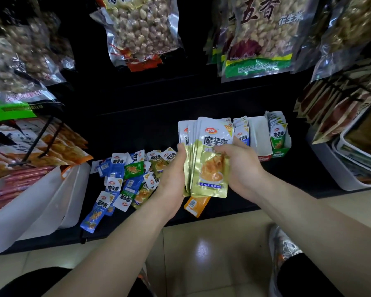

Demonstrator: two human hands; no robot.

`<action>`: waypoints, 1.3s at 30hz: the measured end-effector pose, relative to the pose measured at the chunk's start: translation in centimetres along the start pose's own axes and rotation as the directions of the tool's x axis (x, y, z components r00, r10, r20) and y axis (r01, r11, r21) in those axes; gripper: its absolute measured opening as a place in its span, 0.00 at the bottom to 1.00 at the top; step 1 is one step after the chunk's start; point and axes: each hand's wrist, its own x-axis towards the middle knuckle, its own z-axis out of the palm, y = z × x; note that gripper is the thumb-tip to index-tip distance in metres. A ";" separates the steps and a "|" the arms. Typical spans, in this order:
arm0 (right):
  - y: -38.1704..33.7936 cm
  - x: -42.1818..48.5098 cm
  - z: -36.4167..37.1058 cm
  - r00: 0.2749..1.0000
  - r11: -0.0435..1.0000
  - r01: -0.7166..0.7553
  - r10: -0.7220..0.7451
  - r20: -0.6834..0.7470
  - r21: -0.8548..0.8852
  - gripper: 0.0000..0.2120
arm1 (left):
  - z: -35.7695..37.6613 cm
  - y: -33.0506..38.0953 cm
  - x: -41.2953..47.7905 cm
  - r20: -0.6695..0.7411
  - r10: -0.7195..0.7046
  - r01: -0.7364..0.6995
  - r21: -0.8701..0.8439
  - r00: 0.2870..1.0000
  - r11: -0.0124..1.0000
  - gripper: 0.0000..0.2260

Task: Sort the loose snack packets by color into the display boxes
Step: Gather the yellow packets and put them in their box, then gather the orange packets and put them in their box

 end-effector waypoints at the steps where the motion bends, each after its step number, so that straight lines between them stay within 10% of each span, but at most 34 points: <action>1: 0.3 0.0 0.3 1.000 1.000 -0.007 0.007 -0.009 0.007 0.09 | 0.4 -0.1 -0.2 0.019 0.011 -0.012 0.038 1.000 0.999 0.29; 10: 1.8 -0.1 -0.2 1.000 0.966 -0.020 0.025 0.017 -0.258 0.12 | -0.5 -1.6 0.6 0.015 0.116 -0.113 0.371 0.993 0.922 0.15; 21: 8.0 9.4 -11.0 0.991 0.442 -0.111 -0.015 -0.131 -0.890 0.16 | -1.5 -6.5 13.0 -0.173 0.036 0.047 0.454 0.984 0.890 0.18; 39: 14.9 21.9 -15.6 0.970 0.031 0.234 -0.072 0.231 -0.972 0.29 | 1.6 -8.3 33.1 -0.006 0.324 -0.230 0.693 0.946 0.684 0.26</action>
